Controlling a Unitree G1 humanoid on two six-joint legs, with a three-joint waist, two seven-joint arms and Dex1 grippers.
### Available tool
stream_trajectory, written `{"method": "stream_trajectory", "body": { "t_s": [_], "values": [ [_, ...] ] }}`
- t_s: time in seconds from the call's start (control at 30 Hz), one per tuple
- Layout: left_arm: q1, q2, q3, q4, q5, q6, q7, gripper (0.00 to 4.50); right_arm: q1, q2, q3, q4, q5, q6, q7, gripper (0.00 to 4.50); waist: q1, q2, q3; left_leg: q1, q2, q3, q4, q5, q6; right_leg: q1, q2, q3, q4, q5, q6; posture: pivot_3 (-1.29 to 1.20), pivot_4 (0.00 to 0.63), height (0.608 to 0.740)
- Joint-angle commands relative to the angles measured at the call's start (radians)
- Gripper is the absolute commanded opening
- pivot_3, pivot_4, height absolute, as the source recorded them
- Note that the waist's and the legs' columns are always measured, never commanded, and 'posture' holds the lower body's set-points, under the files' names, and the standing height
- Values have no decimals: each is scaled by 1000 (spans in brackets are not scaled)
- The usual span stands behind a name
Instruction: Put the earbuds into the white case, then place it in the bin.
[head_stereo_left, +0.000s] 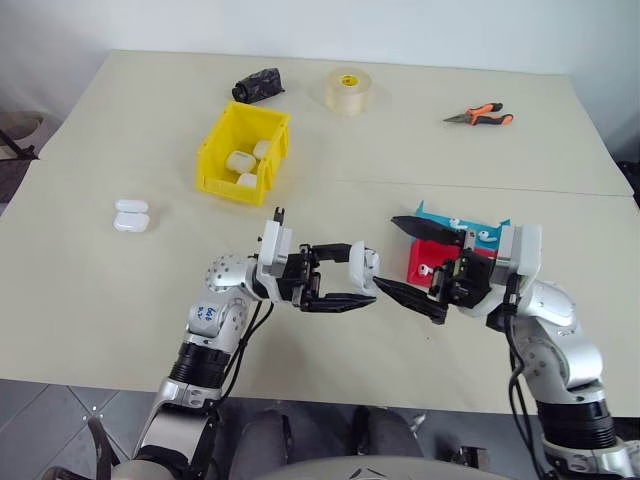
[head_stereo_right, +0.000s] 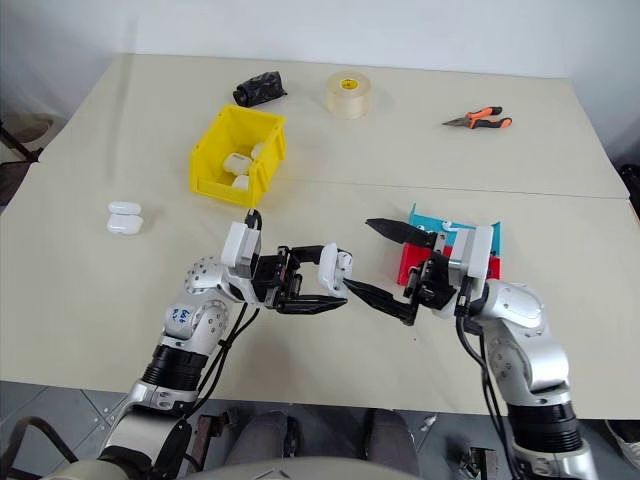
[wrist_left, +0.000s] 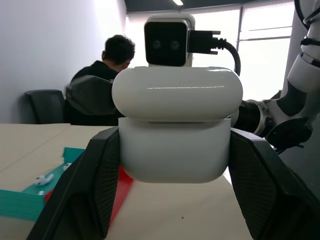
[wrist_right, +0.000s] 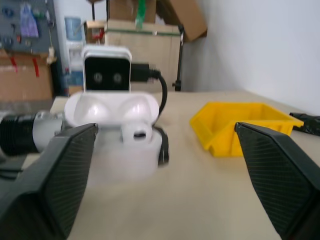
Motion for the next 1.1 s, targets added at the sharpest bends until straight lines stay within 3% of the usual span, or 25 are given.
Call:
{"method": "stream_trajectory", "body": {
  "t_s": [0.03,0.23,0.47,0.6,0.67,0.77,0.9,1.1],
  "values": [
    [-3,24,25,-11,3,-34,7,2810,46,-93,-136,54,-1,-28,62,4455,-1,0,0,0,0,0,0,0,0,0,0,0,0,0,0,0,150,740],
    [10,33,33,-2,12,-62,20,2810,127,-238,-288,309,-99,-181,198,4455,-1,0,0,0,0,1,0,0,0,0,0,0,-1,0,0,0,150,740],
    [-2,13,21,21,29,-87,28,2810,145,-256,-335,451,-155,-278,194,4455,-5,0,0,1,0,2,0,0,0,0,0,0,-1,0,0,0,150,740],
    [3,8,19,21,31,-97,28,2810,114,-235,-284,372,-147,-212,150,4455,-6,0,0,1,1,2,0,0,0,0,0,1,0,0,0,0,150,740],
    [2,6,18,23,32,-100,28,2810,88,-291,-230,327,-173,-62,110,4455,-7,1,0,1,1,2,0,0,0,0,0,1,0,0,0,0,150,740],
    [0,3,16,27,32,-107,27,2810,-27,-381,-120,335,-298,73,47,4455,-5,2,0,1,1,2,1,0,0,0,0,1,0,0,0,0,150,740],
    [8,0,10,20,33,-115,27,2810,-313,-416,44,478,-444,173,14,4455,-9,2,0,1,1,3,1,0,0,0,0,1,-1,0,0,0,150,740],
    [28,3,-9,-8,27,-105,19,2810,-663,-384,265,832,-661,123,86,4455,-7,3,0,-1,0,2,1,0,0,-1,0,0,-1,0,0,0,150,740]
  ]
}}
